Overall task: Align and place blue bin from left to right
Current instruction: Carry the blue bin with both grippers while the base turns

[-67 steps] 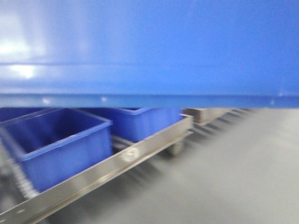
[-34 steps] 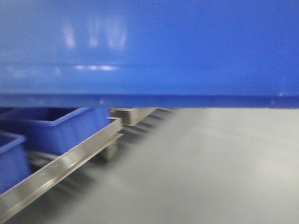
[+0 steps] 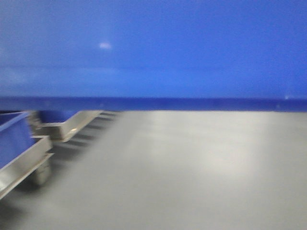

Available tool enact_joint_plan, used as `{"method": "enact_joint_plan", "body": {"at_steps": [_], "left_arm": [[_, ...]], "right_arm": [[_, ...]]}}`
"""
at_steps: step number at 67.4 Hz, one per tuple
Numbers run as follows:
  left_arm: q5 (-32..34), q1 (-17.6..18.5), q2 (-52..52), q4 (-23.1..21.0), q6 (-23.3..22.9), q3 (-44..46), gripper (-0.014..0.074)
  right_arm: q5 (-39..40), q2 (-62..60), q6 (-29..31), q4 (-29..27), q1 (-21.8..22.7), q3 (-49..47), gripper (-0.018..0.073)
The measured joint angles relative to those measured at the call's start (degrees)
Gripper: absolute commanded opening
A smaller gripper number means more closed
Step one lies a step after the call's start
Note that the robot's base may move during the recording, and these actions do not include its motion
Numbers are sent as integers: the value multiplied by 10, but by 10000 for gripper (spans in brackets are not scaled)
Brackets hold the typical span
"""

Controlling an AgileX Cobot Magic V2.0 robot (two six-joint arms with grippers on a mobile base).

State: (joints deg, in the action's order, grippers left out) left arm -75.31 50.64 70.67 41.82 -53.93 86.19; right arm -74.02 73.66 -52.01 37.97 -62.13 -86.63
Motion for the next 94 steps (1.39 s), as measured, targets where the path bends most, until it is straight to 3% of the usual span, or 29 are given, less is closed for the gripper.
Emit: {"method": "enact_joint_plan", "body": {"at_steps": [94], "left_arm": [[0, 0, 0, -1, 0, 0, -111]], "right_arm": [[-2, 0, 0, -1, 0, 0, -79]]}}
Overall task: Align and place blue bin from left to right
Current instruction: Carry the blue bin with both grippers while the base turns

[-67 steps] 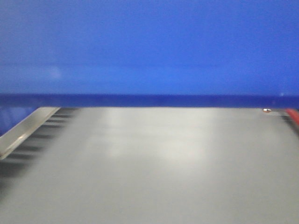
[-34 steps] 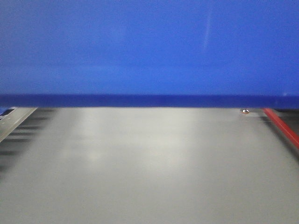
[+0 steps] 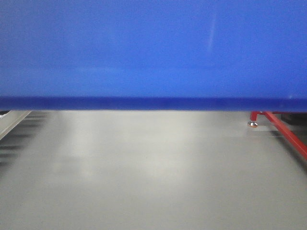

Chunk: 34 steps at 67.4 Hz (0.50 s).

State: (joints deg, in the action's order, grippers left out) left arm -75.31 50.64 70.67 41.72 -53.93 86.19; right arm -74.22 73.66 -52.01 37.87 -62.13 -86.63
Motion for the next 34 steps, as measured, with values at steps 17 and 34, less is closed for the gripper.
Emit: {"method": "enact_joint_plan", "body": {"at_steps": [17, 34], "left_arm": [[0, 0, 0, 1, 0, 0, -111], [0, 1, 0, 12, 0, 0, -111]], "right_arm": [[0, 0, 0, 0, 0, 0, -79], [1, 0, 0, 0, 0, 0, -79]]}}
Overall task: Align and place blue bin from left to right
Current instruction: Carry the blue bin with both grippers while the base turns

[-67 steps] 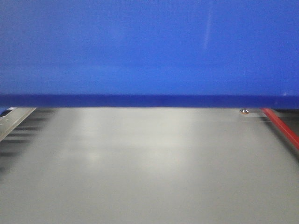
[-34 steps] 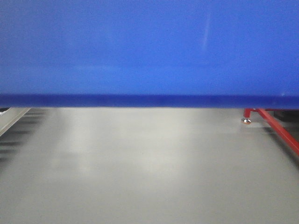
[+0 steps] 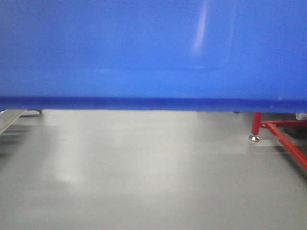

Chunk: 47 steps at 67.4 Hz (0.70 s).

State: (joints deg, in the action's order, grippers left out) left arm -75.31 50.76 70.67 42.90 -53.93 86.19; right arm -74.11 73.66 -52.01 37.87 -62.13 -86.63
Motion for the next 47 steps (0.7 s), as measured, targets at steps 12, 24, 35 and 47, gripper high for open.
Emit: {"method": "enact_joint_plan", "body": {"at_steps": [12, 24, 35, 47], "left_arm": [[0, 1, 0, 10, 0, 0, -111], [0, 1, 0, 16, 0, 0, -111], [0, 1, 0, 18, 0, 0, -111], [0, 1, 0, 20, 0, 0, -111]], "right_arm": [[8, 0, -1, 0, 0, 0, -79], [13, 0, -1, 0, 0, 0, -79], [13, 0, -1, 0, 0, 0, -79], [16, 0, -2, 0, 0, 0, -79]]}}
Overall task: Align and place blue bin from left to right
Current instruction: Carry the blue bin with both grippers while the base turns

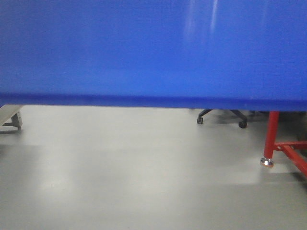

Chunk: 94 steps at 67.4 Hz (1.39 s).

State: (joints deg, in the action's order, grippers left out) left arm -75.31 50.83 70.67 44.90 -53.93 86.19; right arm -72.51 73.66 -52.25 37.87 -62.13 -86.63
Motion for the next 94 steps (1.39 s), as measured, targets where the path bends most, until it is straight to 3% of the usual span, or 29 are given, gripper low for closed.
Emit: {"method": "enact_joint_plan", "body": {"at_steps": [94], "left_arm": [[0, 0, 0, 4, 0, 0, -111]], "right_arm": [[2, 0, -1, 1, 0, 0, -79]]}}
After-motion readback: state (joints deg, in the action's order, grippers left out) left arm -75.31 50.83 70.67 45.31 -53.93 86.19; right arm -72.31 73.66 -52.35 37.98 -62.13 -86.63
